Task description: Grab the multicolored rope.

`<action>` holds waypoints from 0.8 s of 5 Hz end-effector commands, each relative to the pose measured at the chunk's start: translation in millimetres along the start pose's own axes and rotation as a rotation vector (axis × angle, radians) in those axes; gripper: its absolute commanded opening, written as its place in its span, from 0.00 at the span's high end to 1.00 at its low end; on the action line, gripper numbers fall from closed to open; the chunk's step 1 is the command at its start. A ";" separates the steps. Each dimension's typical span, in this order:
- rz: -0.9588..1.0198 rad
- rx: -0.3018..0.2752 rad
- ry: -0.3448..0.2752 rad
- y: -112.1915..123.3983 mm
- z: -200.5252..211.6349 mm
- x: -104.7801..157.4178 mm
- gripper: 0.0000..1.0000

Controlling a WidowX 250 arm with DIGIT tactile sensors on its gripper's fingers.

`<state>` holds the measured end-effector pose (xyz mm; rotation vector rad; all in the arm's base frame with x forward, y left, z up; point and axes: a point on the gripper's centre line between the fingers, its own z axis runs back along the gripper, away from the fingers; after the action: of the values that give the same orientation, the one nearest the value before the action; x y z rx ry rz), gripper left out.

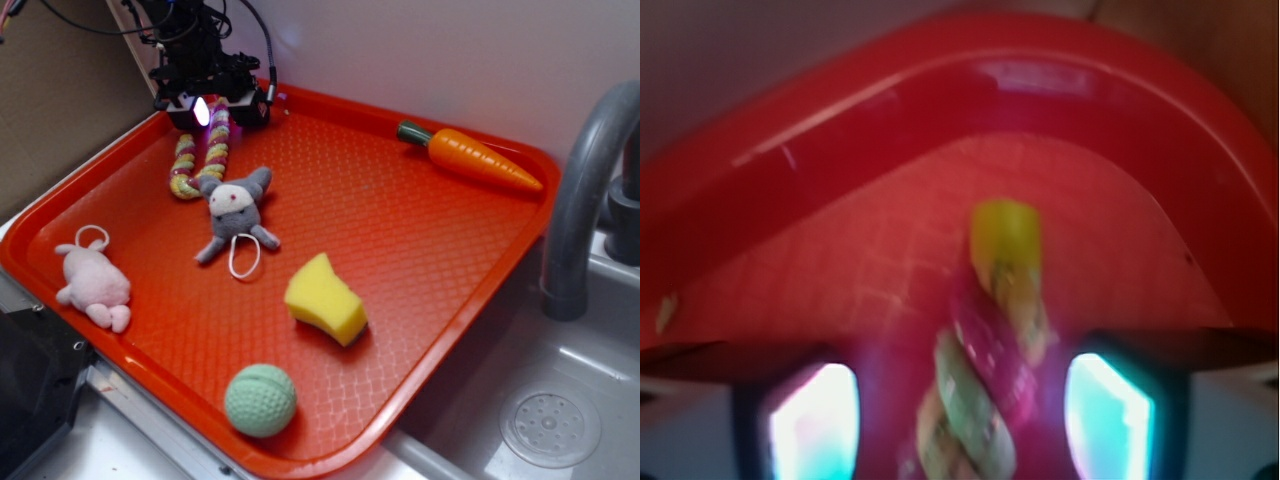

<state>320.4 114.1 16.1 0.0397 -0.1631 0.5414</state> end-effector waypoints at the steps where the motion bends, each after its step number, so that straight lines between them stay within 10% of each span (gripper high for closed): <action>1: -0.119 -0.001 0.023 7.7 8.8 -11.3 1.00; 4: -0.437 0.014 0.050 -11.5 112.0 -48.3 1.00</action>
<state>264.0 61.6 101.7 0.0615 -0.0359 0.1262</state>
